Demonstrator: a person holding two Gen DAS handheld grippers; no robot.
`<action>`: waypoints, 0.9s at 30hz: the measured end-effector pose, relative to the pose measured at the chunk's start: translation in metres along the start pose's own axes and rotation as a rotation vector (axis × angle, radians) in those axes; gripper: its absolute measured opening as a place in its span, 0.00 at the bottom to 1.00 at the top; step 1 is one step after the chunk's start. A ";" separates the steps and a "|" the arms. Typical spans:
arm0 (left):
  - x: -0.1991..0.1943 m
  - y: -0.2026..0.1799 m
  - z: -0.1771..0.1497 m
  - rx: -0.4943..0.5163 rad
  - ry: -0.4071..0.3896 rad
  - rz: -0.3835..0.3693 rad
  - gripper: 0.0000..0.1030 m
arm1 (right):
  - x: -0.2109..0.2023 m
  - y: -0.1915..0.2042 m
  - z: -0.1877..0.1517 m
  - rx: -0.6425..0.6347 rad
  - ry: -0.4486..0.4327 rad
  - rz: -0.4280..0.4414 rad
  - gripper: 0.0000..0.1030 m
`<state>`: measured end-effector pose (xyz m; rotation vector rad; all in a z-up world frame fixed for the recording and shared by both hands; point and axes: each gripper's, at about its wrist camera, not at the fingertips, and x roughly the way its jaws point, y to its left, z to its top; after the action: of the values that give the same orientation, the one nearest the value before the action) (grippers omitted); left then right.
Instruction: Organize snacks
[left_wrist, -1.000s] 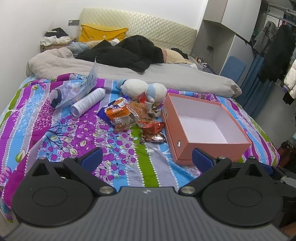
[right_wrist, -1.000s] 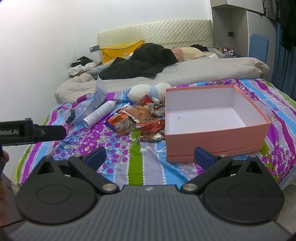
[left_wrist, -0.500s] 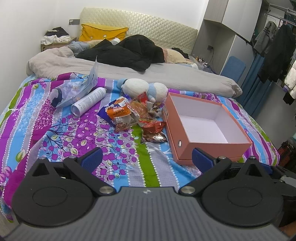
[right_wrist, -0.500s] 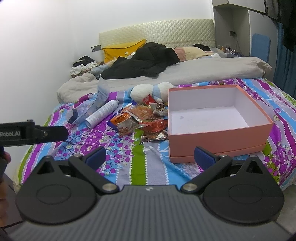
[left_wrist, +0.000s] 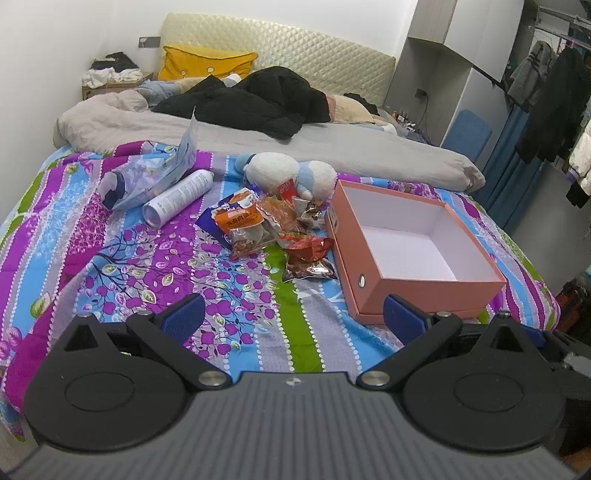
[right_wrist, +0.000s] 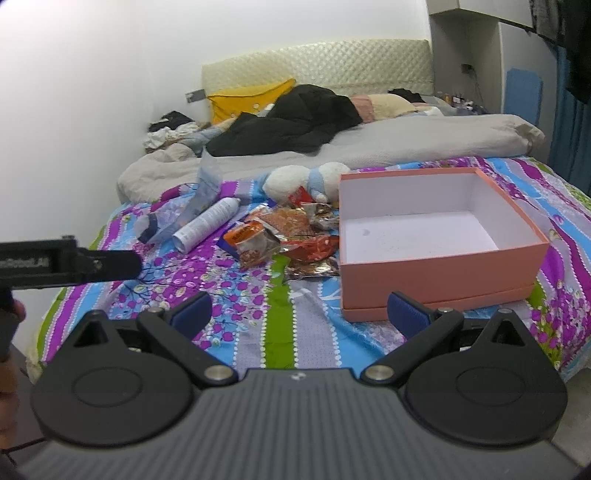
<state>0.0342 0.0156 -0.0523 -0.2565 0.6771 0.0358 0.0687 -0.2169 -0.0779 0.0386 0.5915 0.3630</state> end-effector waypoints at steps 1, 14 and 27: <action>0.002 -0.001 0.001 0.003 0.005 -0.009 1.00 | 0.001 0.000 -0.001 0.000 0.000 -0.002 1.00; 0.043 0.001 0.013 -0.002 0.015 -0.015 1.00 | 0.029 -0.018 -0.016 0.016 -0.032 -0.021 1.00; 0.069 0.032 0.017 -0.026 0.034 0.054 1.00 | 0.059 -0.007 -0.038 -0.036 -0.015 0.002 0.98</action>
<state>0.0943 0.0473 -0.0899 -0.2640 0.7174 0.0922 0.0955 -0.2059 -0.1426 0.0070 0.5702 0.3755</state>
